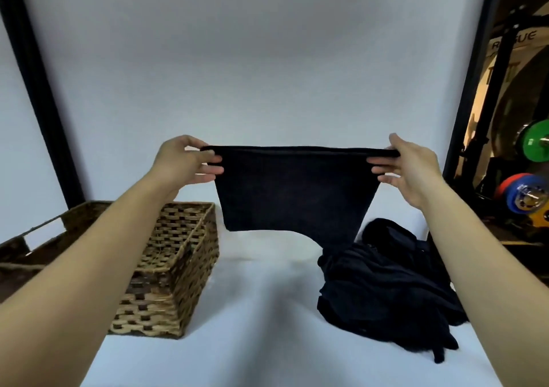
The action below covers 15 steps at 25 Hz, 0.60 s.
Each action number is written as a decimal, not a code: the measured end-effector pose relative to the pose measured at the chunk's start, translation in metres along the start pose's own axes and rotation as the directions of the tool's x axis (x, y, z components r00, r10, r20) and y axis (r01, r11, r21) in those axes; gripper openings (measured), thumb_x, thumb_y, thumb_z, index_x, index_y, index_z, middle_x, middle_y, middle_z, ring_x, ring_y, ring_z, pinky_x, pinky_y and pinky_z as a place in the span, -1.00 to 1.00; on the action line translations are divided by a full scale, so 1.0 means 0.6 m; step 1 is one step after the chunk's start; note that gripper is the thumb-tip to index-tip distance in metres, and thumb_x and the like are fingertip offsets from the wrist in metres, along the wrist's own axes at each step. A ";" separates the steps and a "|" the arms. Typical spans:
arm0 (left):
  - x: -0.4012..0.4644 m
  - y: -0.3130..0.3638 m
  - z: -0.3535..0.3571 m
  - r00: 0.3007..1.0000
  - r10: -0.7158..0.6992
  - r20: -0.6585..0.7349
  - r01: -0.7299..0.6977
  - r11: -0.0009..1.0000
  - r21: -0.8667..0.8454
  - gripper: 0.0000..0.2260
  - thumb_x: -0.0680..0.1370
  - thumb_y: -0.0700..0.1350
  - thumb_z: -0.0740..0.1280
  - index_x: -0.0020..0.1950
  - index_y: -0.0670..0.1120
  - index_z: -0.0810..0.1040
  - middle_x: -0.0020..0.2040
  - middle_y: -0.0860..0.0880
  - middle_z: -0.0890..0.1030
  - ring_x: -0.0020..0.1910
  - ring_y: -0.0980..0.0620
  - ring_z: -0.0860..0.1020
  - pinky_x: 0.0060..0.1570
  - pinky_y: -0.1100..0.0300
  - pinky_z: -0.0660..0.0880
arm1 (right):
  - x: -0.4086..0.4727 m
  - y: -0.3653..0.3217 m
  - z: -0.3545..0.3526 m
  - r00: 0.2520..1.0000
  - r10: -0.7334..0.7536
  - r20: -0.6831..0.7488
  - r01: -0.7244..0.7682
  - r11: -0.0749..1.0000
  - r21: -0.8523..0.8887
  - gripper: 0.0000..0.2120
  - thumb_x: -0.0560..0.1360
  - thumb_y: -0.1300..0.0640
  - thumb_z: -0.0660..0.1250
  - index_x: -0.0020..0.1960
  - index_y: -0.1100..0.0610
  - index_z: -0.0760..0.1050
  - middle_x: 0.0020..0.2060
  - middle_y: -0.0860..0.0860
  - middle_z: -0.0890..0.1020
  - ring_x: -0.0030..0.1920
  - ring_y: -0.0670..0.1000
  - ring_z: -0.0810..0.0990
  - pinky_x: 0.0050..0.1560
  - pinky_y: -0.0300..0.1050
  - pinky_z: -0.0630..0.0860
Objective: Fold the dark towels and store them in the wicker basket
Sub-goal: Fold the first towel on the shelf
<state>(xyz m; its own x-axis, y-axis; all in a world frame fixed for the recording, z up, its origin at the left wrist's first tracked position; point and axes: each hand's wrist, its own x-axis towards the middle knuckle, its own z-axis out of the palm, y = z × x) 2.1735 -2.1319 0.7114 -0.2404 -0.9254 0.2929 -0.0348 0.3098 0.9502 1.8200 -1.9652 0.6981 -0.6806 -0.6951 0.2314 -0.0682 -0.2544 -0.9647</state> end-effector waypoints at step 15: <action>-0.256 -0.464 -0.008 0.955 -0.192 0.227 0.180 0.981 0.073 -0.79 0.54 -0.45 0.36 -0.10 -0.16 0.65 -0.21 -0.22 0.67 -0.22 -0.15 0.68 -0.21 0.19 0.61 | -0.192 0.298 -0.078 0.914 0.376 -0.150 -0.391 0.721 -0.572 -0.86 0.62 0.19 0.33 0.01 0.29 0.48 -0.29 0.20 0.72 -0.38 0.14 0.61 -0.39 -0.02 0.52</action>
<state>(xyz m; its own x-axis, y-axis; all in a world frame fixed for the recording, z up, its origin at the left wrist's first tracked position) 2.2247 -2.0769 0.4025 -0.4434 -0.8934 0.0726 -0.1483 0.1530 0.9770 1.8519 -1.8992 0.4933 -0.7576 -0.6301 -0.1705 -0.2004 0.4732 -0.8579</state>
